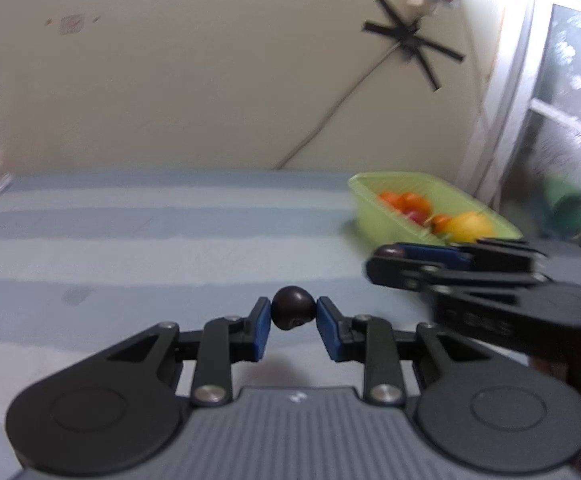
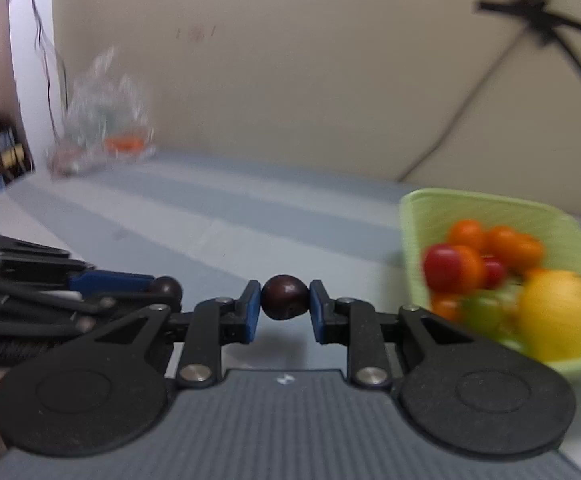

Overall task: Organize fruits
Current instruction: 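Carry both dark tomatoes over the green basket and open both grippers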

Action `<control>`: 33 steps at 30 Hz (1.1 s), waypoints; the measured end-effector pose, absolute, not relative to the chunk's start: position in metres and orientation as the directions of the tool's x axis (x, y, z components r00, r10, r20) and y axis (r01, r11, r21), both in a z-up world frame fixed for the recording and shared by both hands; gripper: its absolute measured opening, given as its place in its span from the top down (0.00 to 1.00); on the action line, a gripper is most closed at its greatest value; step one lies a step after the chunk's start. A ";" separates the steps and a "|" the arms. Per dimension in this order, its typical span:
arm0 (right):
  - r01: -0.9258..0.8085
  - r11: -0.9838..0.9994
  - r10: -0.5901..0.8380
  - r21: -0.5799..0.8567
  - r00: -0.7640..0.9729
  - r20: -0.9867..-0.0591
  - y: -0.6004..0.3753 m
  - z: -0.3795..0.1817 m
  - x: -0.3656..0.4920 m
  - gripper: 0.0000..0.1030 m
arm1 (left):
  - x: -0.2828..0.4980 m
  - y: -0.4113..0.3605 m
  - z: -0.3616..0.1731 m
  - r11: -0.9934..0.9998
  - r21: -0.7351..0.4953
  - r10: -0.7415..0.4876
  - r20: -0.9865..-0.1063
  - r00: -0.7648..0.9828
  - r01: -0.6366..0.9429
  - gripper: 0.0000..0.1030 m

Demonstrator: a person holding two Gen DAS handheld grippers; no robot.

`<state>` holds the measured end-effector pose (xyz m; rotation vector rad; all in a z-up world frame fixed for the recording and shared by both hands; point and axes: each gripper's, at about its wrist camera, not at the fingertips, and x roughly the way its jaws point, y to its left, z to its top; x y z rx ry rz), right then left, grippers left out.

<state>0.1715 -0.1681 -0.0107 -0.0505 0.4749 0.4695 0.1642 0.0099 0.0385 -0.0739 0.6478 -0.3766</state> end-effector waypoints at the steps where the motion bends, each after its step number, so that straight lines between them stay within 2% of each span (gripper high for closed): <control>1: -0.432 0.900 0.414 0.055 0.810 -0.417 -0.179 -0.005 0.161 0.72 | 0.166 0.003 0.044 0.924 -0.186 -0.380 -0.565 0.732 0.336 0.75; 5: -0.320 0.948 0.308 0.005 0.907 -0.287 -0.218 0.015 0.140 0.72 | 0.185 -0.037 0.064 0.899 -0.169 -0.429 -0.527 0.734 0.404 0.75; 7: -0.259 0.966 0.252 0.008 0.933 -0.255 -0.239 0.019 0.143 0.72 | 0.201 -0.059 0.069 0.889 -0.172 -0.448 -0.519 0.728 0.425 0.75; 16: -0.125 0.978 0.168 0.168 0.948 -0.271 -0.294 0.005 0.198 0.70 | 0.268 -0.130 0.055 0.870 -0.172 -0.471 -0.566 0.676 0.462 0.74; 18: -0.123 0.975 0.171 0.184 0.946 -0.276 -0.298 -0.001 0.205 0.59 | 0.276 -0.135 0.051 0.874 -0.175 -0.463 -0.578 0.671 0.453 0.73; 19: -0.117 0.977 0.164 0.180 0.948 -0.274 -0.300 -0.003 0.206 0.56 | 0.279 -0.137 0.050 0.873 -0.182 -0.467 -0.581 0.667 0.453 0.69; 22: -0.098 0.985 0.131 0.142 0.960 -0.247 -0.302 -0.005 0.205 0.54 | 0.281 -0.135 0.049 0.875 -0.212 -0.472 -0.579 0.665 0.436 0.69; 24: -0.078 0.988 0.105 0.133 0.972 -0.210 -0.303 -0.002 0.198 0.54 | 0.276 -0.132 0.055 0.877 -0.230 -0.473 -0.569 0.673 0.422 0.69; 27: -0.052 0.988 0.067 0.147 0.993 -0.096 -0.307 0.006 0.174 0.54 | 0.256 -0.117 0.074 0.879 -0.245 -0.475 -0.532 0.702 0.409 0.68; 29: -0.011 0.988 0.016 0.156 0.999 -0.031 -0.307 0.013 0.157 0.54 | 0.233 -0.100 0.086 0.890 -0.243 -0.455 -0.503 0.735 0.385 0.58; 30: -0.008 0.985 0.010 0.174 1.000 -0.011 -0.307 0.018 0.148 0.54 | 0.221 -0.090 0.089 0.899 -0.233 -0.437 -0.495 0.751 0.369 0.56; 33: -0.101 0.973 0.092 0.207 0.994 0.053 -0.295 0.029 0.112 0.54 | 0.181 -0.064 0.084 0.952 -0.140 -0.305 -0.514 0.802 0.272 0.49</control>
